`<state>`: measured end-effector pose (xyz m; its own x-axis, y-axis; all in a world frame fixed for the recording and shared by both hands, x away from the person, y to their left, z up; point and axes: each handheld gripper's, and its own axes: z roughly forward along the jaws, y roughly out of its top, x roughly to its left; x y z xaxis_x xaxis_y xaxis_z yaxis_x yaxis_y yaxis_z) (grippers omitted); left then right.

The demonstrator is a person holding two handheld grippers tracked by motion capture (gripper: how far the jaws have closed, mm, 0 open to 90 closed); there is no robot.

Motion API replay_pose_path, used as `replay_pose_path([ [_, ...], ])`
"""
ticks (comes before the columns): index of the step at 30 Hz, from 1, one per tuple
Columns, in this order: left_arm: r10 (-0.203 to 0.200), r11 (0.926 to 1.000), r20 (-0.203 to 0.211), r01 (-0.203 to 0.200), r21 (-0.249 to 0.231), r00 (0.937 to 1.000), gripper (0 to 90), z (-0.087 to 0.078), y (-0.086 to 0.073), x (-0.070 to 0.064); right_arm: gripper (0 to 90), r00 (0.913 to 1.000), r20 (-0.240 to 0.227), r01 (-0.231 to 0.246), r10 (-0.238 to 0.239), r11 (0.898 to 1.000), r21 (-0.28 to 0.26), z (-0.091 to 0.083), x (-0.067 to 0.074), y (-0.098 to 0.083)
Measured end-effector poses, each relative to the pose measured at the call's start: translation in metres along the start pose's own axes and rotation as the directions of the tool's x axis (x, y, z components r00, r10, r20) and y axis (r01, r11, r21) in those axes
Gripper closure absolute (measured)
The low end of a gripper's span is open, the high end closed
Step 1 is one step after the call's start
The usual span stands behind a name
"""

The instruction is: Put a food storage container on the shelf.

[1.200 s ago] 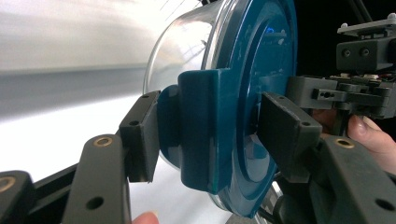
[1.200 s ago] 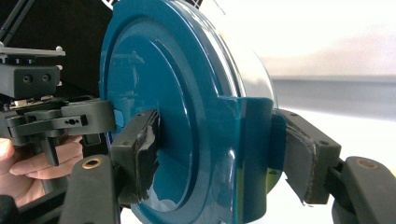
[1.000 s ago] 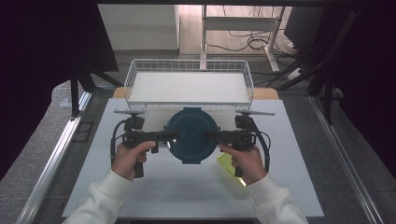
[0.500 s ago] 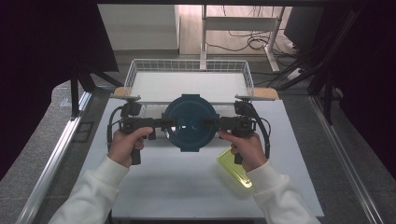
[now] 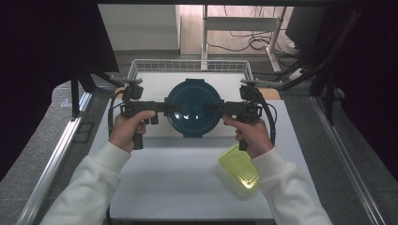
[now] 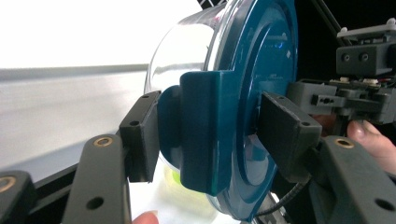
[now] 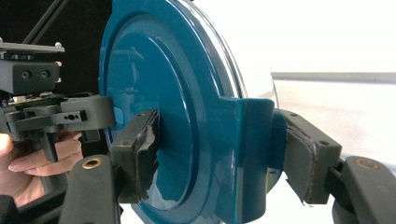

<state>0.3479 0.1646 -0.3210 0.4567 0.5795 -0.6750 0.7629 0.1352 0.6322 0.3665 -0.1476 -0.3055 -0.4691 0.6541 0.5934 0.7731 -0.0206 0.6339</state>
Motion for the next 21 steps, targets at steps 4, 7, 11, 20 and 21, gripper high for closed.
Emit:
replay_pose_path([
  [4, 0.011, 0.9999, -0.009, -0.011, 0.001, 0.9999, 41.9, -0.002, 0.009, -0.001, 34.0, 0.9999, -0.011, -0.005, 0.005, 1.0, 0.001, 0.002, 0.001, 0.007],
  [7, 0.01, 1.0, -0.01, -0.01, 0.0, 0.9999, 41.9, -0.003, 0.012, 0.0, 34.0, 0.9999, -0.012, -0.004, 0.004, 1.0, 0.0, 0.004, 0.002, 0.011],
  [11, 0.001, 1.0, -0.005, -0.001, 0.001, 1.0, 41.9, -0.003, 0.017, 0.005, 34.0, 1.0, -0.007, 0.003, -0.003, 1.0, 0.002, 0.008, 0.002, 0.017],
  [20, -0.009, 0.9999, 0.009, 0.009, -0.009, 0.9999, 41.8, -0.005, 0.03, 0.01, 34.0, 0.9998, 0.008, 0.018, -0.018, 1.0, 0.007, 0.012, 0.008, 0.033],
  [21, -0.009, 0.9999, 0.008, 0.009, -0.007, 0.9999, 41.8, -0.006, 0.033, 0.011, 34.0, 0.9998, 0.008, 0.019, -0.019, 1.0, 0.008, 0.013, 0.009, 0.035],
])
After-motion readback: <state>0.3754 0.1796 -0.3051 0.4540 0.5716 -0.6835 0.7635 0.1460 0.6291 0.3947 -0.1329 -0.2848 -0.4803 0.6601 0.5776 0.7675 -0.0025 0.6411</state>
